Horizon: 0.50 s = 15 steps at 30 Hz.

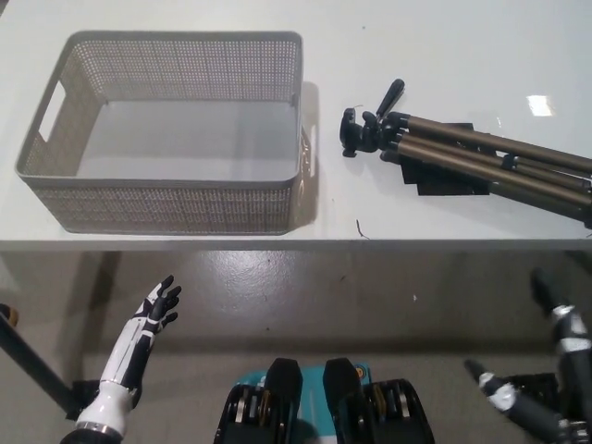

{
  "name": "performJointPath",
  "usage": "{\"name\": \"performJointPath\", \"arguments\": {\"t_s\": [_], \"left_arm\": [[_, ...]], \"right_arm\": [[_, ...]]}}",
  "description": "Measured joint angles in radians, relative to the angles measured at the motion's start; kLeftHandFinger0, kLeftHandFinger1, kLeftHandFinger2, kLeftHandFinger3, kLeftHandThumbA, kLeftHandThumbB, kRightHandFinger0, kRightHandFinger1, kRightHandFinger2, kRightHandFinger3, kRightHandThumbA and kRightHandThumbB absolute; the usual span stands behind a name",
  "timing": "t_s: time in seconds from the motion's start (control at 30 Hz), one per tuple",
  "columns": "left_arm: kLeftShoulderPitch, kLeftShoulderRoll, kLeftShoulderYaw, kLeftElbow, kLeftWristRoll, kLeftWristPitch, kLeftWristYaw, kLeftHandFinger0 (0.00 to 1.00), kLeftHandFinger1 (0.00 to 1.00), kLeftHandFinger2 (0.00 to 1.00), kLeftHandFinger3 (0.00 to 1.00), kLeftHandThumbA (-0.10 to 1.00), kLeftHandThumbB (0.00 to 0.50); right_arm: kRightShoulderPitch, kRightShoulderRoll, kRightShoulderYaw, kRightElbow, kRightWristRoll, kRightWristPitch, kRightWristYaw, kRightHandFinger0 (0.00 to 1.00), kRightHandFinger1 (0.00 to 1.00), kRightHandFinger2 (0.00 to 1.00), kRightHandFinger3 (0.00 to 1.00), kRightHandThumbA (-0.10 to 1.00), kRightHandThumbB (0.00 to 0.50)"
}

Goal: The robot uses its right hand to pick the tripod on the desk and places it into a rectangular container on the left.

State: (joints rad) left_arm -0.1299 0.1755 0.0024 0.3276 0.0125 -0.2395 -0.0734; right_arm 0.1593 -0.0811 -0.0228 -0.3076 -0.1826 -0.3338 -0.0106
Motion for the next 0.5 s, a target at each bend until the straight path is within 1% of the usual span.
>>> {"name": "performJointPath", "arguments": {"t_s": [0.03,0.07,0.1,0.13,0.23,0.27,0.3,0.33,0.37,0.4,0.43,0.47,0.5], "left_arm": [[0.001,0.0,0.0,-0.003,0.0,0.0,-0.001,1.0,1.0,1.0,1.0,1.0,0.5],[0.002,0.0,0.0,-0.005,-0.001,0.0,-0.002,1.0,1.0,1.0,1.0,1.0,0.5],[0.003,0.0,0.0,-0.006,-0.001,0.0,-0.003,1.0,1.0,1.0,1.0,1.0,0.5],[0.004,0.0,0.0,-0.006,-0.001,0.0,-0.003,1.0,1.0,1.0,1.0,1.0,0.5],[0.004,0.0,-0.001,-0.005,-0.001,0.0,-0.006,1.0,1.0,1.0,1.0,1.0,0.5],[0.004,0.0,-0.001,-0.005,-0.001,0.0,-0.007,1.0,1.0,1.0,1.0,1.0,0.5],[0.004,0.0,-0.001,-0.005,-0.001,0.0,-0.007,1.0,1.0,1.0,1.0,1.0,0.5],[0.004,0.0,-0.001,-0.005,-0.001,0.0,-0.008,1.0,1.0,1.0,1.0,1.0,0.5],[0.004,0.0,-0.001,-0.005,-0.001,0.0,-0.009,1.0,1.0,1.0,1.0,1.0,0.5],[0.004,0.0,-0.001,-0.004,-0.001,0.0,-0.01,1.0,1.0,1.0,1.0,1.0,0.5],[0.004,0.0,-0.001,-0.004,-0.001,0.0,-0.012,1.0,1.0,1.0,1.0,1.0,0.5],[0.004,0.0,-0.001,-0.002,-0.001,0.0,-0.014,1.0,1.0,1.0,1.0,1.0,0.5],[0.004,0.0,-0.001,-0.001,-0.001,0.0,-0.015,1.0,1.0,1.0,1.0,1.0,0.5]], "right_arm": [[-0.01,-0.014,-0.021,-0.05,-0.01,0.01,0.001,1.0,1.0,1.0,1.0,0.96,0.412],[-0.023,-0.026,-0.038,-0.087,-0.021,0.022,0.002,1.0,1.0,1.0,1.0,0.98,0.384],[-0.043,-0.041,-0.054,-0.123,-0.03,0.038,0.004,1.0,1.0,1.0,1.0,1.0,0.392],[-0.072,-0.061,-0.073,-0.156,-0.042,0.056,0.008,1.0,1.0,1.0,1.0,1.0,0.412],[-0.216,-0.147,-0.117,-0.218,-0.074,0.119,0.025,1.0,1.0,1.0,1.0,1.0,0.406],[-0.235,-0.156,-0.12,-0.223,-0.079,0.131,0.029,1.0,1.0,1.0,1.0,1.0,0.43],[-0.292,-0.184,-0.124,-0.227,-0.09,0.156,0.037,1.0,1.0,1.0,1.0,1.0,0.426],[-0.354,-0.212,-0.125,-0.227,-0.102,0.186,0.049,1.0,1.0,1.0,1.0,1.0,0.402],[-0.391,-0.225,-0.125,-0.225,-0.108,0.2,0.055,1.0,1.0,1.0,1.0,1.0,0.415],[-0.447,-0.25,-0.122,-0.213,-0.12,0.227,0.068,1.0,1.0,1.0,1.0,1.0,0.445],[-0.491,-0.269,-0.119,-0.203,-0.13,0.244,0.076,1.0,1.0,1.0,1.0,1.0,0.461],[-0.547,-0.289,-0.113,-0.182,-0.143,0.267,0.089,1.0,1.0,1.0,1.0,1.0,0.419],[-0.588,-0.302,-0.105,-0.16,-0.155,0.288,0.098,1.0,1.0,1.0,1.0,1.0,0.452]]}}
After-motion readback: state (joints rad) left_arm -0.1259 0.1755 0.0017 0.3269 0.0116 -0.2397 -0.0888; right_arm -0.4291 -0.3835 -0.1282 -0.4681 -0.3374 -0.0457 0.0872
